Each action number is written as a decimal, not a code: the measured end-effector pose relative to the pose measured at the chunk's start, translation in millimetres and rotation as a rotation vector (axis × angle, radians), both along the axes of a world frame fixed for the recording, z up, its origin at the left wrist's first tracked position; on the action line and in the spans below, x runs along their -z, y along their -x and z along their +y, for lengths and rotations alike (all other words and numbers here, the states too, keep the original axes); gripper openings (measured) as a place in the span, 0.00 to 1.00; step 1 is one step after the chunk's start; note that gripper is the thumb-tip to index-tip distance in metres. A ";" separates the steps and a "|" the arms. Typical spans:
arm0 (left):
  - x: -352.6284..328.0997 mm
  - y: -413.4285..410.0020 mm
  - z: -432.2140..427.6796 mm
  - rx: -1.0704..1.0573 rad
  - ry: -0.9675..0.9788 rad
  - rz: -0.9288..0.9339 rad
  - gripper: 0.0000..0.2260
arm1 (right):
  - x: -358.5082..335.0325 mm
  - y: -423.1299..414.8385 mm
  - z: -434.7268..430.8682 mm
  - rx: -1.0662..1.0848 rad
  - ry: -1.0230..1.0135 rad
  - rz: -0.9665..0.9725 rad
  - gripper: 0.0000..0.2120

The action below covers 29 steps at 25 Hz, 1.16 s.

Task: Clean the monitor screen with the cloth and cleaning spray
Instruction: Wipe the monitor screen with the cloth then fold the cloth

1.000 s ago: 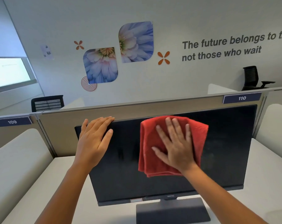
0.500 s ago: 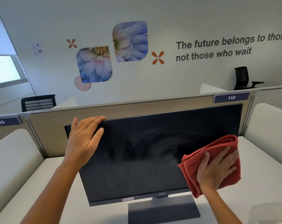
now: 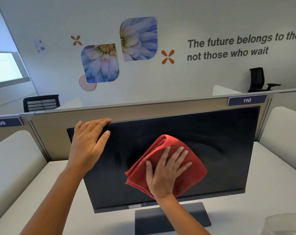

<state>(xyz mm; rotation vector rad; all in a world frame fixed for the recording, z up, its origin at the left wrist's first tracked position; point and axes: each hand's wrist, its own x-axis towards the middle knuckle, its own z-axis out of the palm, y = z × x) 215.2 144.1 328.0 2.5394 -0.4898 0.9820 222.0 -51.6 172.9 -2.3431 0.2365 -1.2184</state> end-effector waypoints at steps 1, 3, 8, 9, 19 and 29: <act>0.2 -0.1 0.2 0.001 0.000 -0.003 0.19 | -1.8 -1.1 12.5 -0.034 0.066 -0.009 0.37; 0.5 -0.2 0.6 0.005 0.001 -0.010 0.20 | -1.1 -1.7 39.1 -0.120 0.219 -0.018 0.37; 1.1 0.1 0.5 -0.004 0.003 -0.014 0.20 | 16.6 -1.0 97.3 -0.297 0.695 0.046 0.36; 1.1 0.5 -0.3 -0.009 0.007 -0.016 0.20 | 22.6 -0.6 103.7 -0.324 0.776 0.059 0.36; -2.0 6.2 -1.3 0.003 0.015 0.019 0.18 | 74.0 19.6 51.7 -0.438 1.007 0.123 0.34; -2.7 3.8 -2.1 0.014 0.036 0.018 0.18 | 98.1 31.7 -69.4 -0.106 0.661 0.141 0.30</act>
